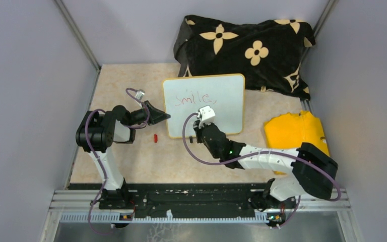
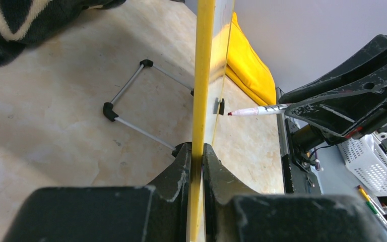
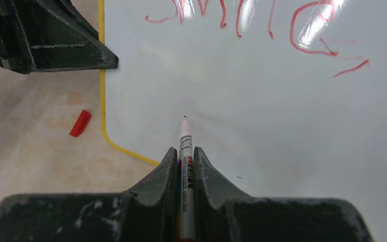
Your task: Write a sentence on the whiteboard
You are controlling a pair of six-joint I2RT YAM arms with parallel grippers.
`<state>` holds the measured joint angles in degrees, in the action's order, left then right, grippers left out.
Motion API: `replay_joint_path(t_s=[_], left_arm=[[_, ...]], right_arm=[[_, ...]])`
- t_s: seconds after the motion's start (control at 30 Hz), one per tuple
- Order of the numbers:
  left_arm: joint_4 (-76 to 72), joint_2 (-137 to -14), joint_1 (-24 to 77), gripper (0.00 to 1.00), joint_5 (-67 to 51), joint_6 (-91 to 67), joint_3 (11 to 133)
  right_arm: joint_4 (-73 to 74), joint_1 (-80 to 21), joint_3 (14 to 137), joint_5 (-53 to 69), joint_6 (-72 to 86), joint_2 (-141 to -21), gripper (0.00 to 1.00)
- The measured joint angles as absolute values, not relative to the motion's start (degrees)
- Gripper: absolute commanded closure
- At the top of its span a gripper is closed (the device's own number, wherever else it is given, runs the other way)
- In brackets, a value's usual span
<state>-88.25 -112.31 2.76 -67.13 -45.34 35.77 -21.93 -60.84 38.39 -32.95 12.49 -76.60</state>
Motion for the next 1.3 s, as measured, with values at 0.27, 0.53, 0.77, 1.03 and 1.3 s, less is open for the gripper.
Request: replay_joint_path(t_s=[0.27,0.53,0.77,1.03,1.3], left_arm=[[-87.7,-112.31,2.76,0.93,-67.13,-45.1,35.88],[-87.33,-112.31,2.76,0.93,-67.18,-44.93,35.97],[-87.13,-112.31,2.76,0.94,-67.24,-44.91,36.05],[-86.74,-112.31,2.81,0.94,-67.35,-44.82,36.47],[-86.32,-112.31,2.85,0.94,-67.31,-44.49,36.53]], right_arm=[[-25.85,-61.47,41.78,-32.93,10.52,-80.03,1.0],[-26.52,-61.89,44.05,-32.93,10.44,-82.87,1.0],[-25.76,-62.08,44.1,-32.99,10.46,-83.35,1.0],[-24.18,-62.11,46.44,-33.71,10.5,-85.62,1.0],[-22.9,-62.15,47.97,-34.72,10.52,-87.46,1.0]])
